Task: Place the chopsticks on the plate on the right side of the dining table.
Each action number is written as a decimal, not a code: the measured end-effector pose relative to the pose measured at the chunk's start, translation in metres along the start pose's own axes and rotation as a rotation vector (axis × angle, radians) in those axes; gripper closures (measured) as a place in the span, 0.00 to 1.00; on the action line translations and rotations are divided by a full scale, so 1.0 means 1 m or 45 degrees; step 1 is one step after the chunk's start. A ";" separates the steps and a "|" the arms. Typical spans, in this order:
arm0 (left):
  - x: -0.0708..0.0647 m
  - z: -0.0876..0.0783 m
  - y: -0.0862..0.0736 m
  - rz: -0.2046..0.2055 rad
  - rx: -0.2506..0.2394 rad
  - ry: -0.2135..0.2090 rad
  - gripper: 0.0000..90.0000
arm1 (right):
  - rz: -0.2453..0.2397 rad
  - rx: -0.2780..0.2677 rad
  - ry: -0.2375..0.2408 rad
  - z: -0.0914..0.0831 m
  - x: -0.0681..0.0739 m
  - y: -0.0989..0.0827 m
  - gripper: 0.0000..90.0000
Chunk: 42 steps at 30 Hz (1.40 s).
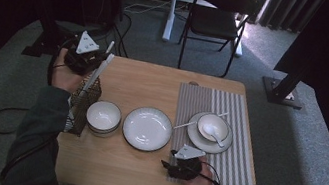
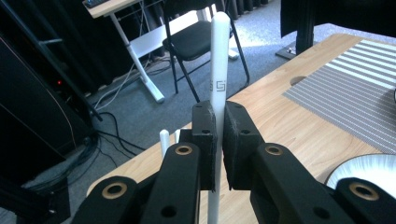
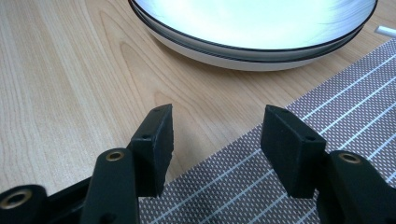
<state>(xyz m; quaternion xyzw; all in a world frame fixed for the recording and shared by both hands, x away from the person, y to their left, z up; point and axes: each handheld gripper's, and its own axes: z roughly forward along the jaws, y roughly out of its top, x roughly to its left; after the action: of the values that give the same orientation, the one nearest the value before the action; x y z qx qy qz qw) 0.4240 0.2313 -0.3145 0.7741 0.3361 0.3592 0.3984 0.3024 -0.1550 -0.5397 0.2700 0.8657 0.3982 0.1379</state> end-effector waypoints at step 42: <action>-0.021 -0.019 0.044 0.080 -0.111 -0.044 0.94 | 0.010 0.015 -0.013 0.001 -0.001 0.000 0.46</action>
<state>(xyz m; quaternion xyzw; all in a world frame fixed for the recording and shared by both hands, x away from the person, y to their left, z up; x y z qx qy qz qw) 0.4079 0.2017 -0.2745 0.7722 0.2887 0.3726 0.4261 0.3032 -0.1551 -0.5403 0.2762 0.8664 0.3921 0.1393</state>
